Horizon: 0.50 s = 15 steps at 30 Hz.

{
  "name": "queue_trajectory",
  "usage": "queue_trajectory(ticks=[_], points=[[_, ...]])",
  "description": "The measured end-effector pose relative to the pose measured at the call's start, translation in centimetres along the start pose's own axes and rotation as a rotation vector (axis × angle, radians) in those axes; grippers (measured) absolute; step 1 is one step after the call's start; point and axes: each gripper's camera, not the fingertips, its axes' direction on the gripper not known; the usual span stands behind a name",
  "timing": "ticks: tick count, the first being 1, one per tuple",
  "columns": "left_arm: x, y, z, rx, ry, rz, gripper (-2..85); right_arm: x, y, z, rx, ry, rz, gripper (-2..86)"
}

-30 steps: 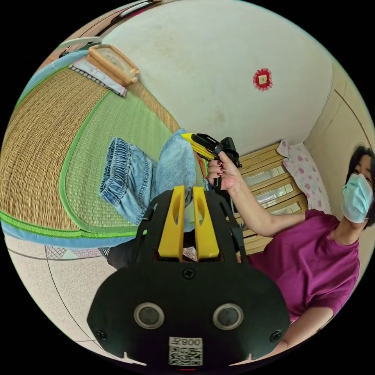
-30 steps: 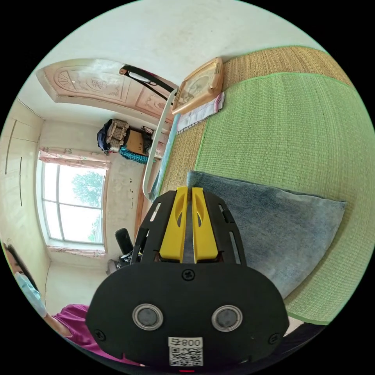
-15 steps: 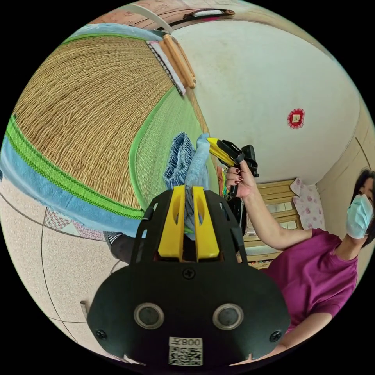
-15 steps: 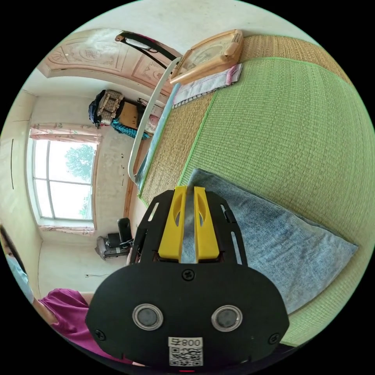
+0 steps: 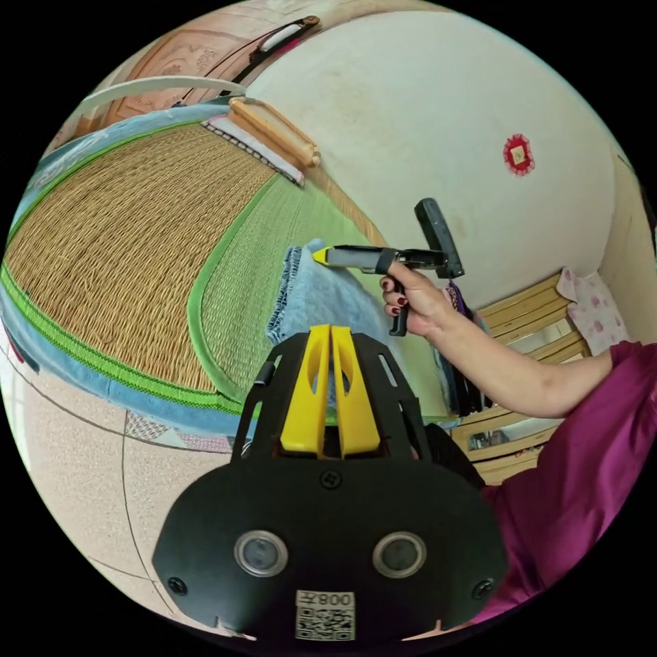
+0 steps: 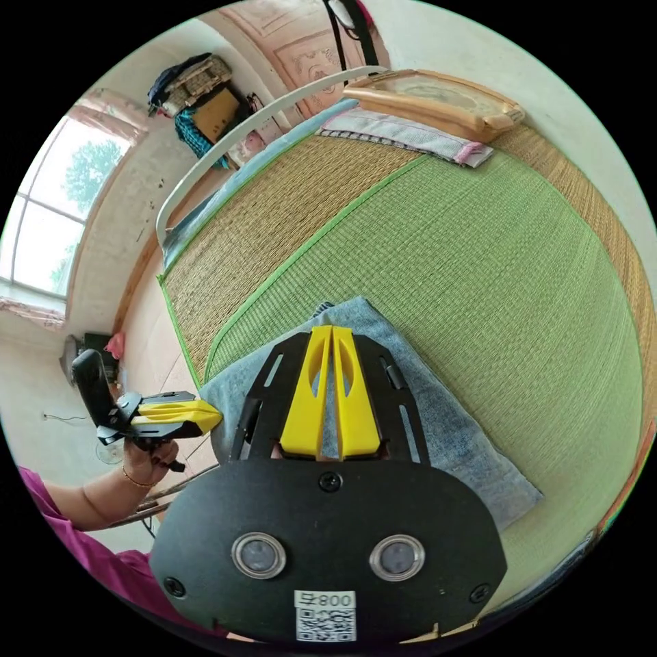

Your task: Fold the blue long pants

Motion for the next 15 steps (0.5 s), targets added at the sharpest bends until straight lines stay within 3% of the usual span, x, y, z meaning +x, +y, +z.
queue_trajectory(ticks=[3,10,15], points=[[-1.3,0.6,0.9,-0.023,-0.024,-0.013,0.1,-1.5,-1.4,0.3,-0.001,0.041,-0.033,0.2],[-1.4,2.0,-0.6,-0.031,-0.039,-0.006,0.1,-2.5,-3.5,-1.2,0.013,-0.076,-0.050,0.2],[-1.7,2.4,-1.3,-0.035,-0.030,-0.022,0.6,-3.7,-5.8,0.3,-0.069,-0.040,-0.058,0.4]])
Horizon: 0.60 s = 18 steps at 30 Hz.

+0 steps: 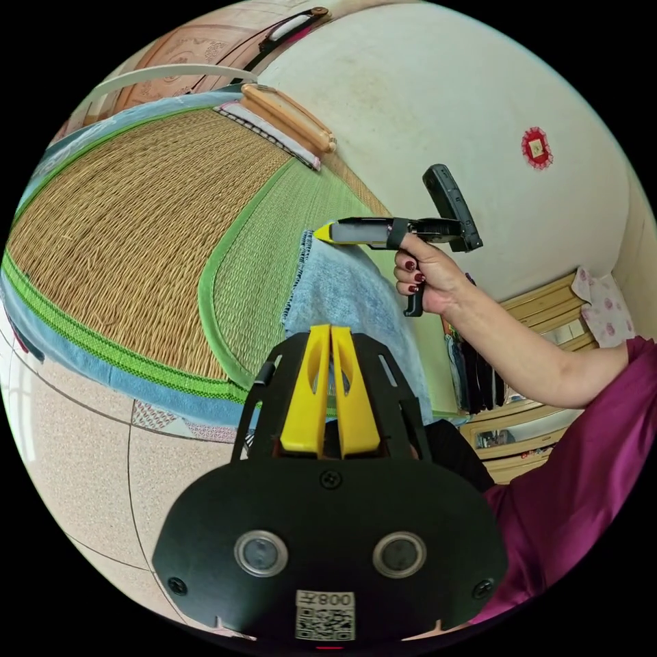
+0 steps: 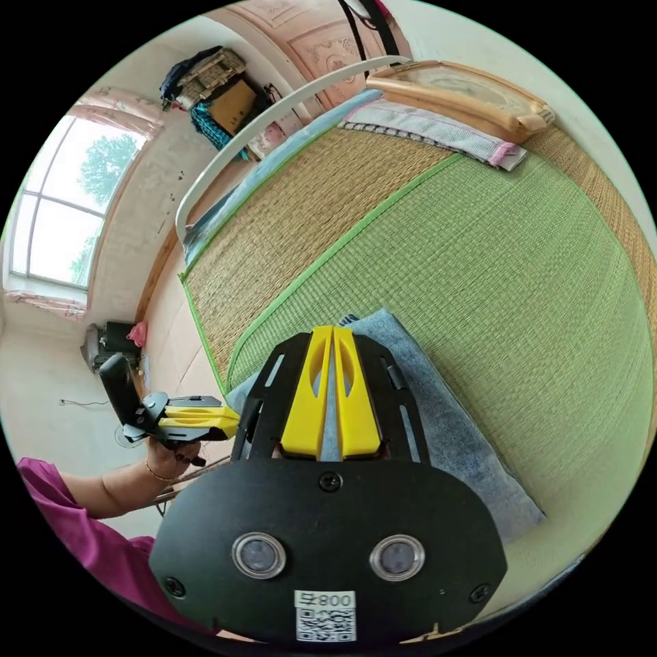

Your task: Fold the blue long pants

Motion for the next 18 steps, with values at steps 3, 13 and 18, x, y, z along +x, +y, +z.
queue_trajectory(ticks=[3,13,18], points=[[0.7,0.3,-1.2,0.006,0.006,0.017,1.5,0.3,0.6,-2.3,0.077,-0.072,-0.006,0.9],[-1.7,1.0,-2.3,0.028,0.018,-0.079,6.7,3.9,0.3,-3.7,0.039,-0.020,0.006,6.5],[-0.6,1.7,-3.6,0.071,0.074,-0.073,5.3,3.7,0.0,-3.9,0.014,-0.040,-0.008,3.0]])
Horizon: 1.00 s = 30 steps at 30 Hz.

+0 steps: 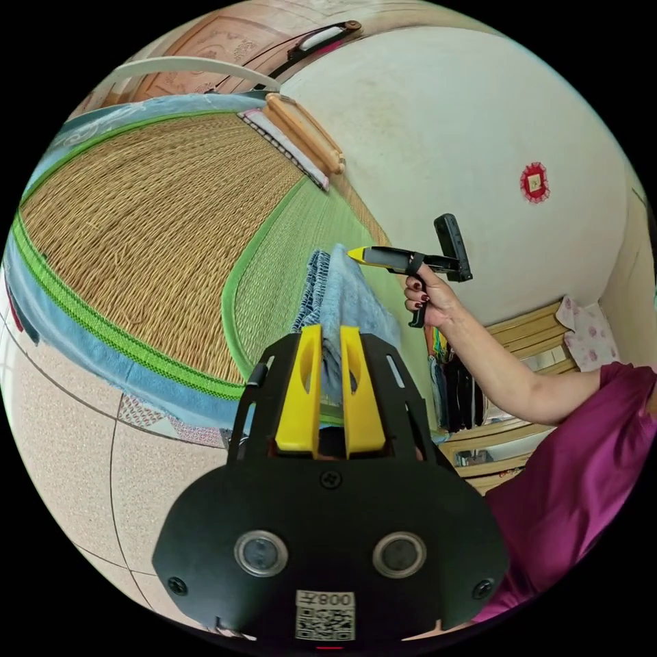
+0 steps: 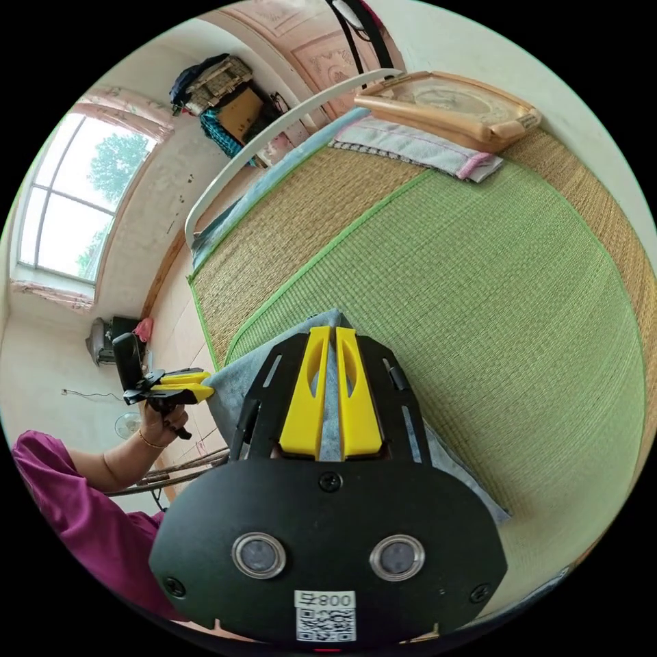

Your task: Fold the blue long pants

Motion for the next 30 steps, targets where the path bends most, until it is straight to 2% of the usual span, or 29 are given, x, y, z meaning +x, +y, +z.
queue_trajectory(ticks=[5,8,17,20,23,30], points=[[1.5,1.5,-0.1,0.005,-0.086,0.018,5.2,-1.1,0.4,-0.4,0.005,0.003,-0.063,1.6],[0.6,2.1,0.5,0.006,-0.037,-0.051,5.7,0.0,0.6,0.8,-0.013,-0.023,-0.009,1.3],[7.7,3.1,-0.7,0.108,-0.108,0.089,2.7,-0.7,5.9,-3.0,0.206,-0.076,-0.020,0.1],[9.5,3.0,1.5,0.047,-0.135,0.134,1.3,-1.8,6.2,-0.4,0.130,-0.010,-0.059,0.0],[9.4,3.2,5.6,-0.091,-0.212,0.092,0.5,-1.2,5.7,3.8,-0.007,0.044,-0.049,-0.1],[12.8,3.3,6.6,-0.072,-0.192,0.109,0.1,0.2,8.4,1.2,0.028,-0.033,-0.046,0.1]])
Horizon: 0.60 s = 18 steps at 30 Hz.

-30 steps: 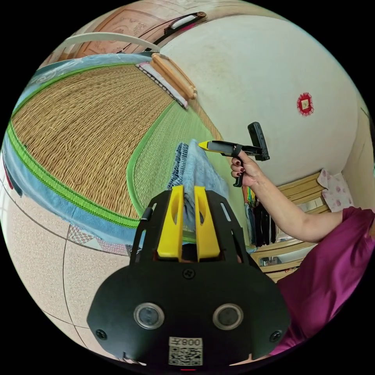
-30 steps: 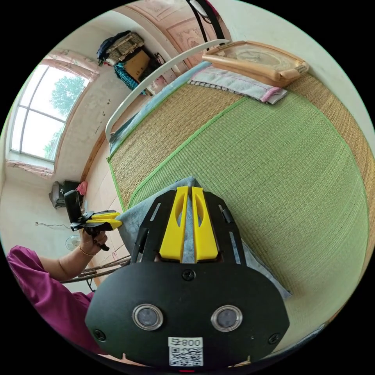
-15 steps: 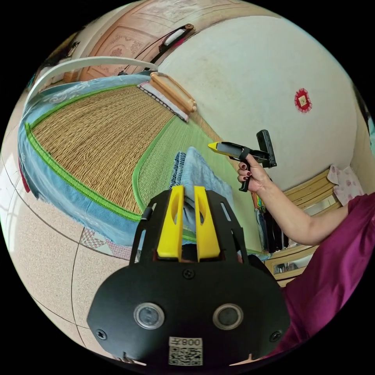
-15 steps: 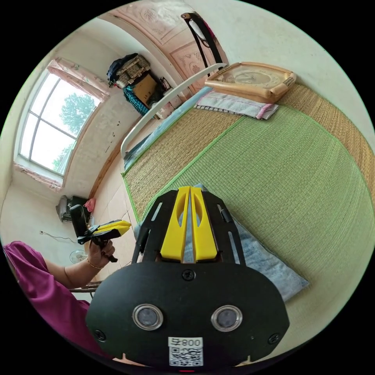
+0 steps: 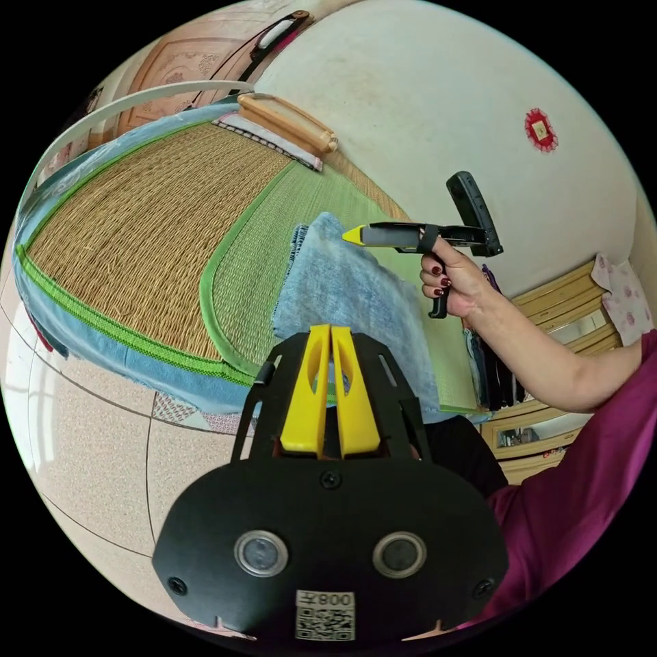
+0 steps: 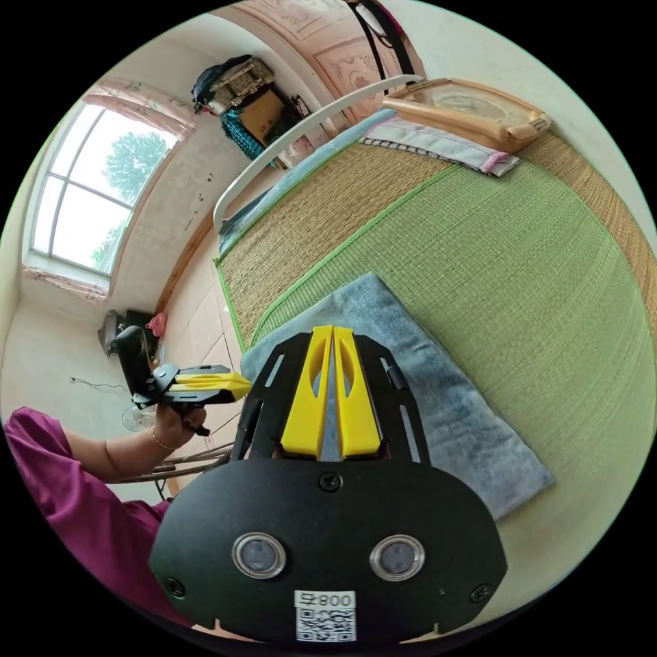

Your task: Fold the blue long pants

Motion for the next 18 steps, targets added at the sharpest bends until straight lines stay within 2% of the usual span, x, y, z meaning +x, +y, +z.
queue_trajectory(ticks=[4,9,14,18], points=[[2.7,0.0,1.1,-0.013,0.021,0.035,0.1,-0.5,6.2,-2.4,0.009,-0.032,-0.029,0.1],[3.8,-0.5,4.2,-0.081,0.003,-0.001,0.1,0.9,15.2,-0.3,-0.129,0.015,0.069,0.1],[7.8,-0.9,4.7,-0.091,-0.073,0.042,0.0,2.7,22.5,-0.7,-0.052,-0.056,0.223,0.1],[10.3,-0.9,6.8,-0.163,-0.111,0.072,0.1,3.4,26.0,0.1,-0.078,-0.035,0.259,0.1]])
